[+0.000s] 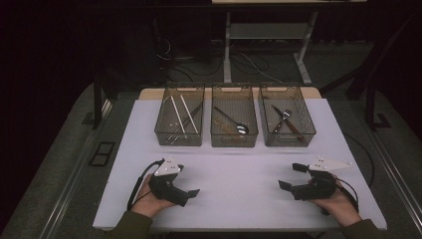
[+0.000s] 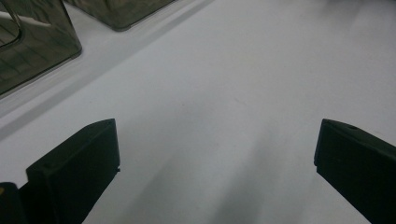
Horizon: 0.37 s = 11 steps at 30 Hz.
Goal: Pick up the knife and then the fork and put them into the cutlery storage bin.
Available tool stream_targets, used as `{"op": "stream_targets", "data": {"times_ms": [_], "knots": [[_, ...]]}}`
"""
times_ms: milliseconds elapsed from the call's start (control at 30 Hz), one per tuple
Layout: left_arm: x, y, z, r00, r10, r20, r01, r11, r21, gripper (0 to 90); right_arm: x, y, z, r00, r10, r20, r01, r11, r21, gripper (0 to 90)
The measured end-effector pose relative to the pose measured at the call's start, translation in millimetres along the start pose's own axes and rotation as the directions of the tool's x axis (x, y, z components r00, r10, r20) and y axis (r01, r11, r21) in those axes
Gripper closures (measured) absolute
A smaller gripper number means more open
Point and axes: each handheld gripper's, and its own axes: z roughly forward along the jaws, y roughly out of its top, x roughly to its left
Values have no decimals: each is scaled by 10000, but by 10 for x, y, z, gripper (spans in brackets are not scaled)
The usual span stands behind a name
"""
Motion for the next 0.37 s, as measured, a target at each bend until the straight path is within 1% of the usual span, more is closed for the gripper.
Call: {"op": "stream_targets", "data": {"times_ms": [133,367], "knots": [[2,-1,0,10000,12,12,-12,10000,28,0,28,-13,22,10000,-51,-76,51,9999,99,122],[-2,-1,2,10000,27,18,-27,10000,48,0,22,-29,48,9999,-76,-89,78,9997,220,122]]}}
